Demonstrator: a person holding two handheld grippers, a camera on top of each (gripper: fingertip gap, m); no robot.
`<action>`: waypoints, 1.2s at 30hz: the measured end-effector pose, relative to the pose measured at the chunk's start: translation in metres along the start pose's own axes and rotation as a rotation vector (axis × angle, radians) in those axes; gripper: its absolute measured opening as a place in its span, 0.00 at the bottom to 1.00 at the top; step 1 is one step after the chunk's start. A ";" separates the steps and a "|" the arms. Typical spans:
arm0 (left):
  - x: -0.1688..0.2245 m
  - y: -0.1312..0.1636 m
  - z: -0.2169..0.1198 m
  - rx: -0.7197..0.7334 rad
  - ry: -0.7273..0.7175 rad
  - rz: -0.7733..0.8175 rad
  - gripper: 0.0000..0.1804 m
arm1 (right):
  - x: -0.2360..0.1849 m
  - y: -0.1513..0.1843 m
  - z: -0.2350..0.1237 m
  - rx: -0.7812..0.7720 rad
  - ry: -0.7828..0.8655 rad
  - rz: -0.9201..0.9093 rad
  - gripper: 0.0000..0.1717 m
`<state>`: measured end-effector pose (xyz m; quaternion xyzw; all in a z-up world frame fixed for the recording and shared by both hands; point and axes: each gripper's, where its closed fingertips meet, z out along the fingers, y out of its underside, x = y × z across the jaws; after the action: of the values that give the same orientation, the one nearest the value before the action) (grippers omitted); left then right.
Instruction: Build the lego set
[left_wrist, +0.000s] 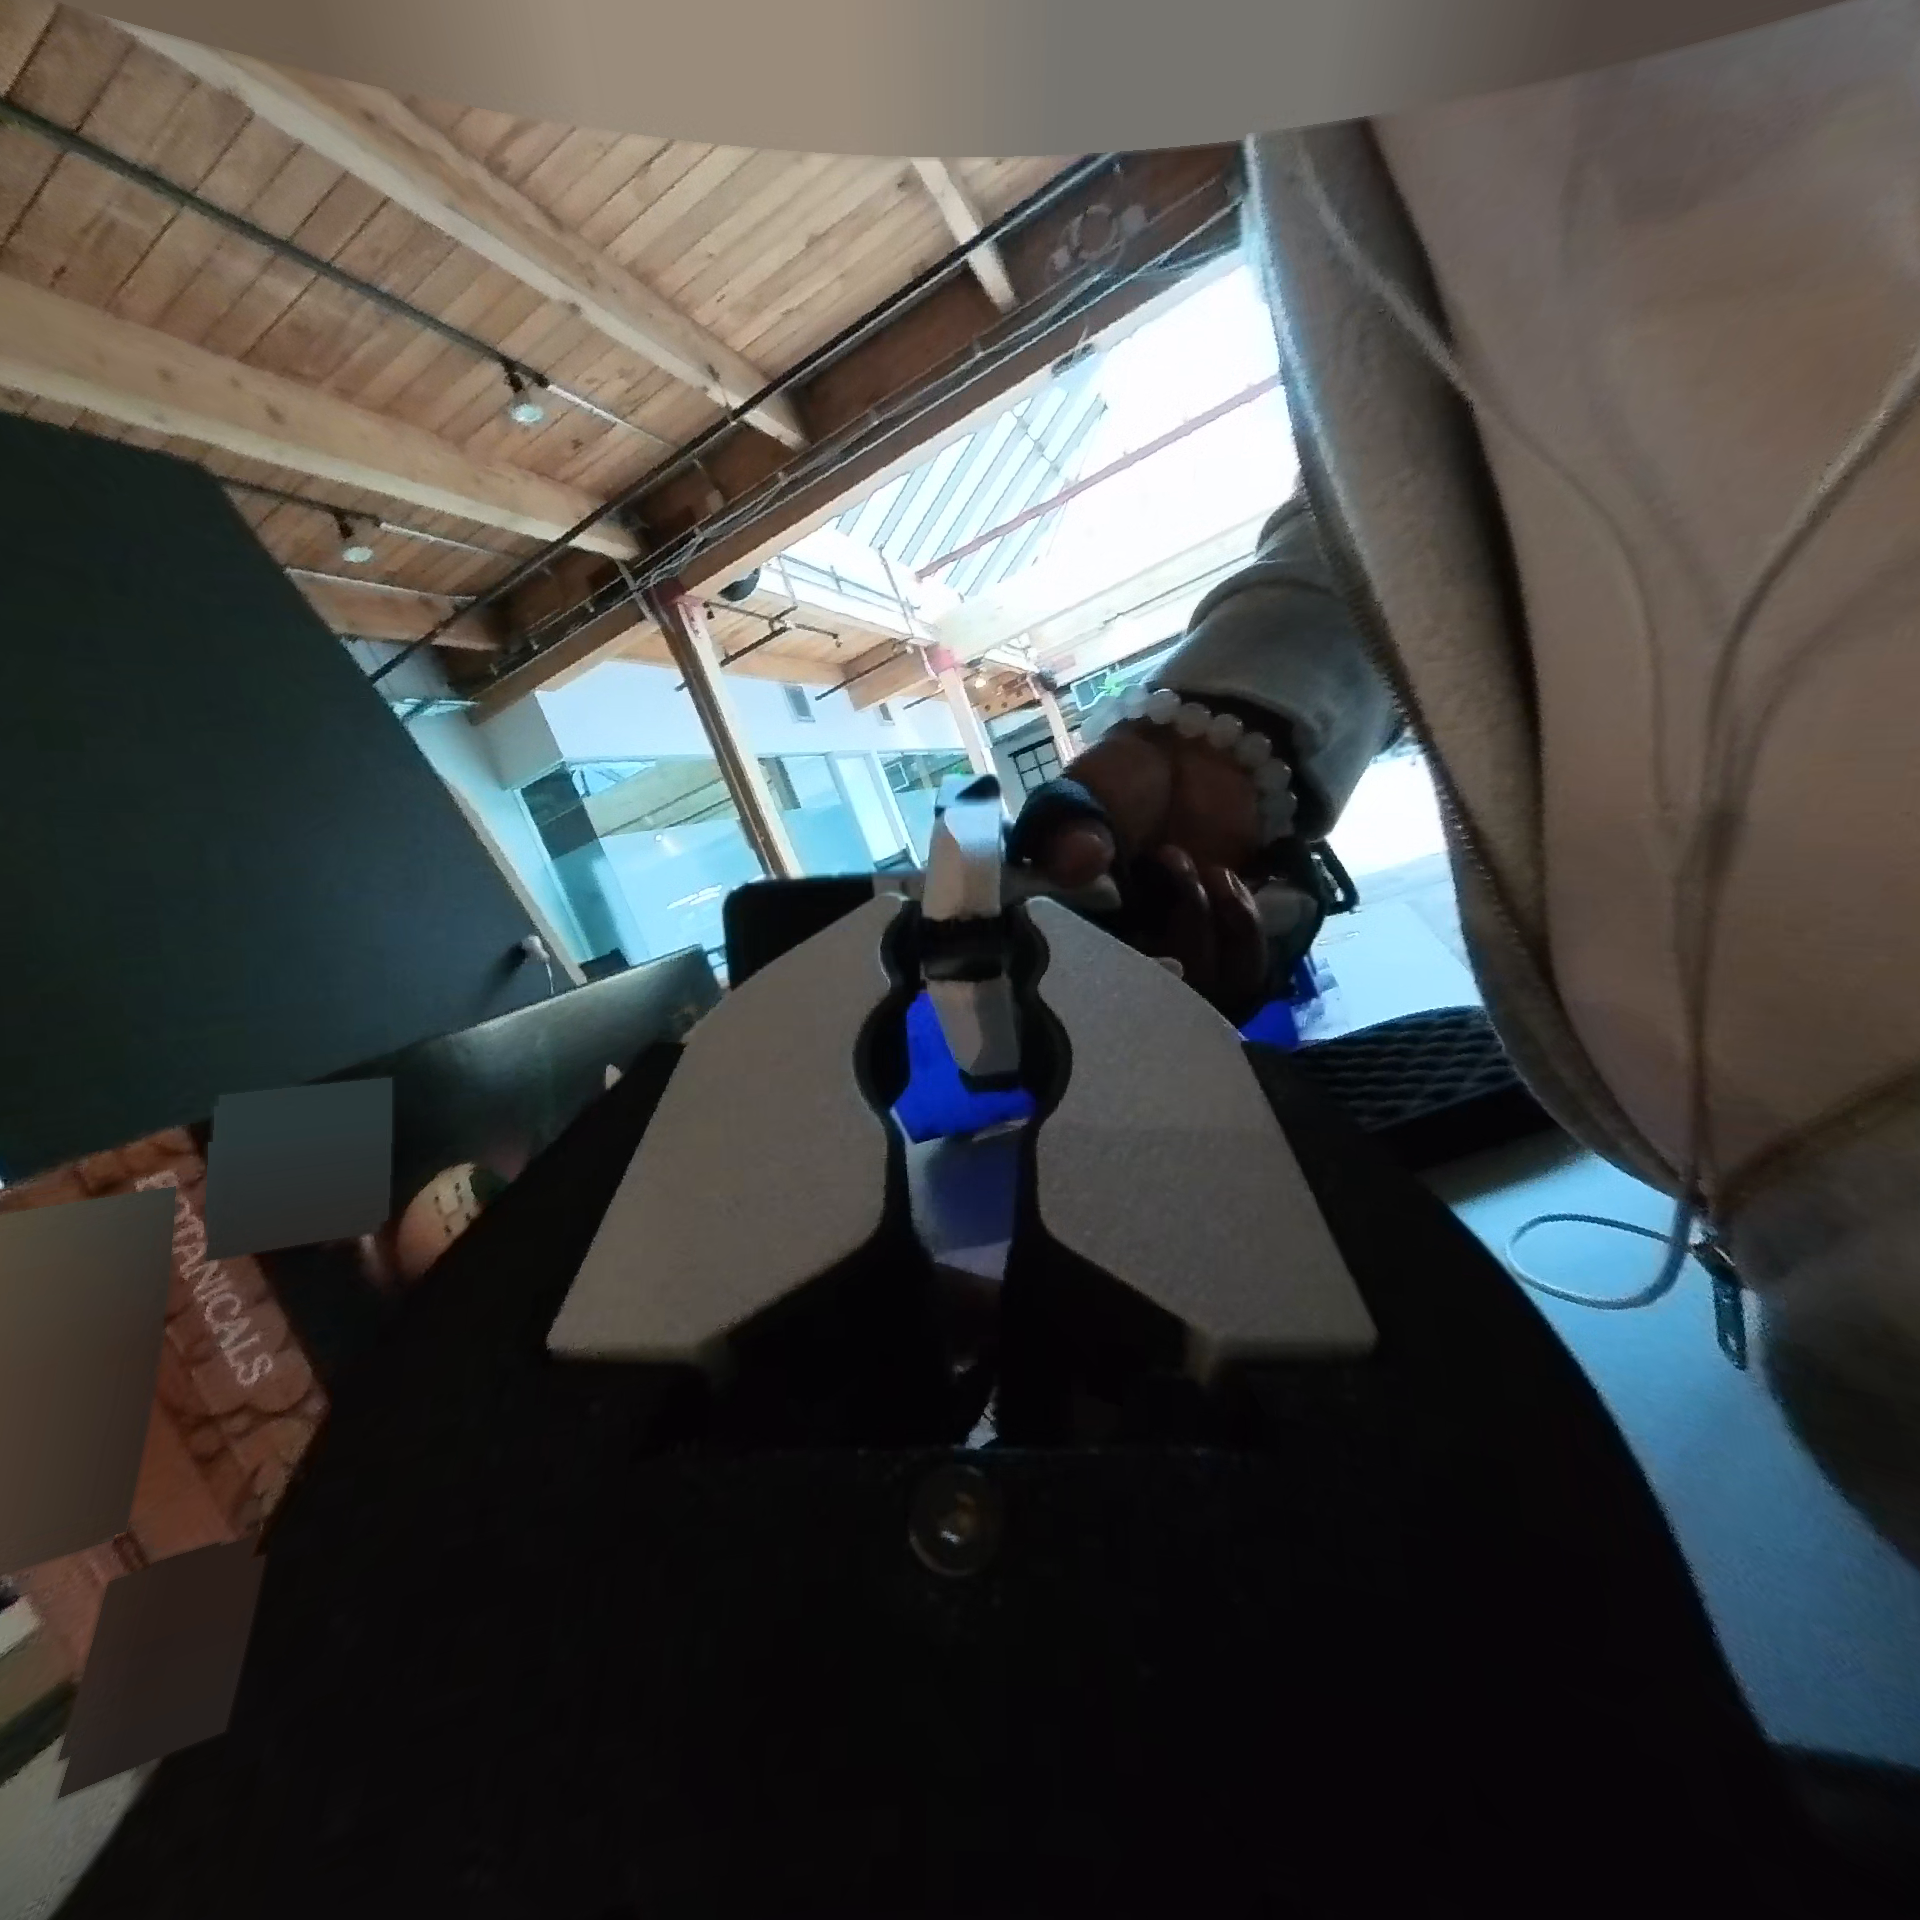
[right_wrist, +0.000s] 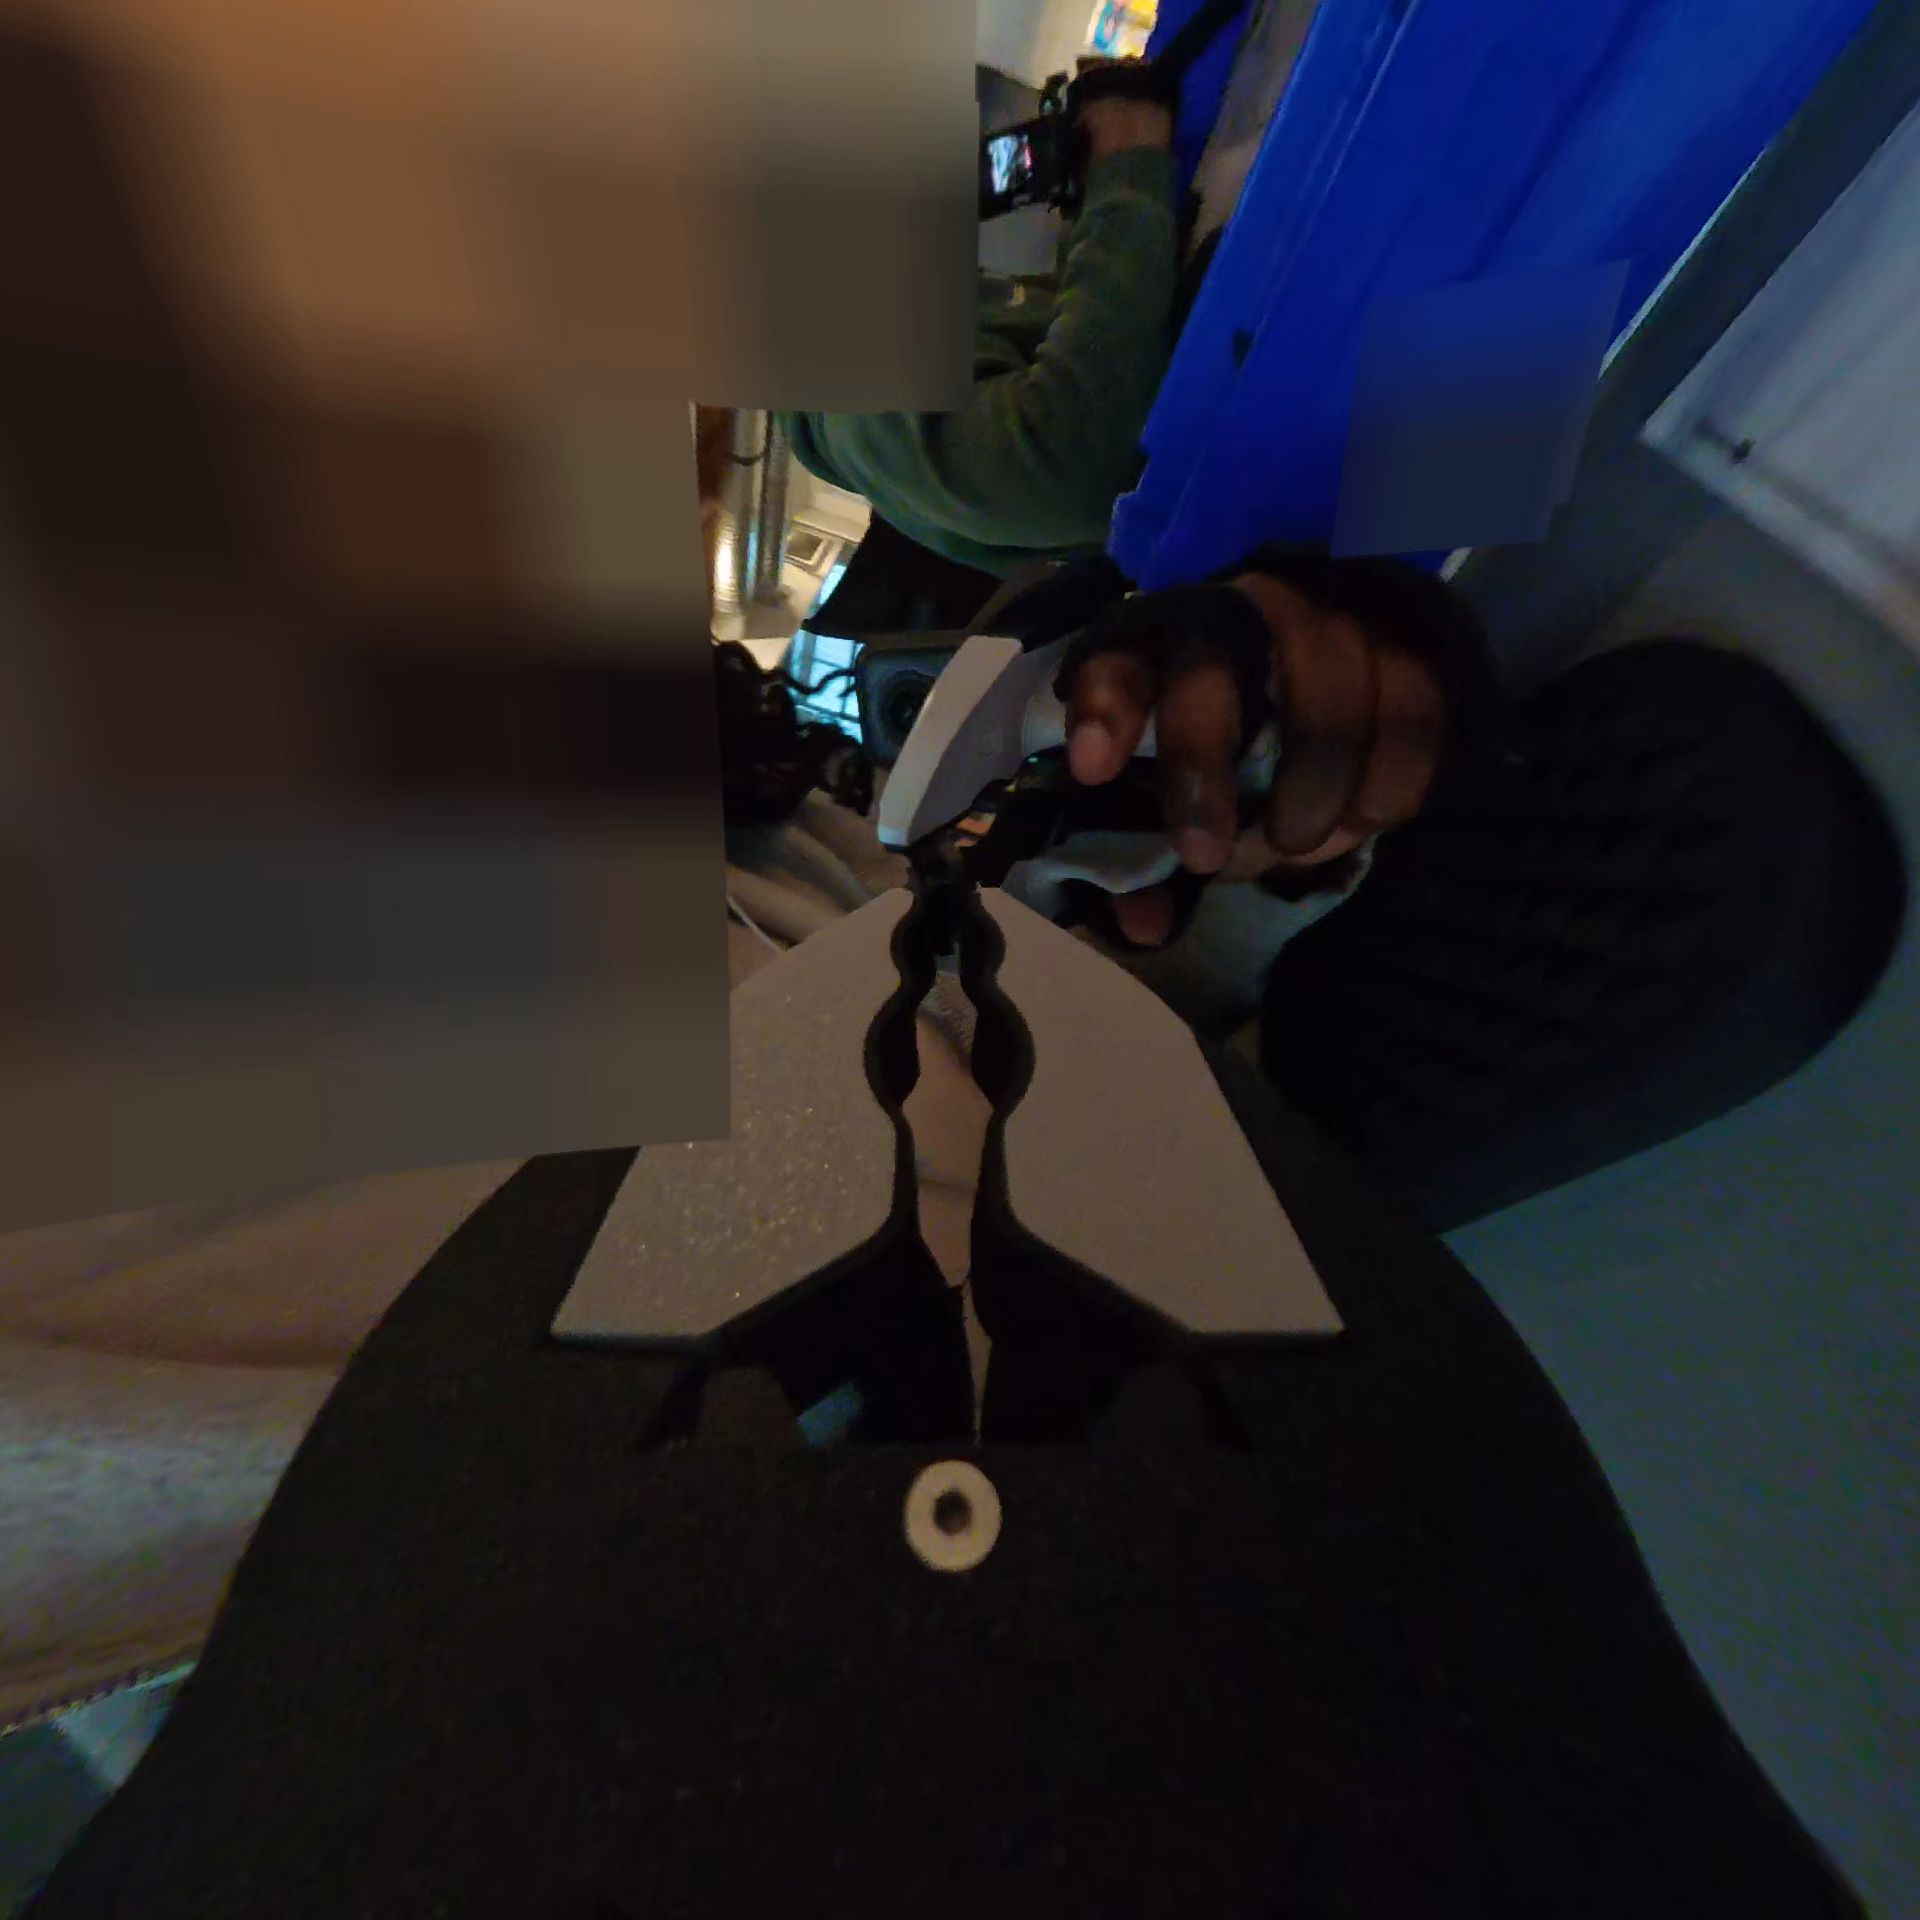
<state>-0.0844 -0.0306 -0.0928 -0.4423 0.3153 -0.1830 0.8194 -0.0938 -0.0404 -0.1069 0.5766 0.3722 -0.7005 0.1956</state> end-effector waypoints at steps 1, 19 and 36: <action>-0.001 0.001 0.000 -0.001 -0.004 -0.005 0.09 | 0.001 -0.001 0.000 0.009 0.004 -0.011 0.02; 0.001 0.018 -0.003 -0.073 0.038 -0.161 0.09 | -0.005 0.000 -0.002 0.070 -0.091 -0.002 0.17; -0.005 0.030 -0.003 -0.205 0.051 -0.440 0.13 | 0.021 -0.004 -0.022 0.114 0.200 -0.549 0.02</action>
<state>-0.0896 -0.0133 -0.1170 -0.5765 0.2490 -0.3350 0.7025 -0.0871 -0.0183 -0.1269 0.5305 0.4916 -0.6869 -0.0717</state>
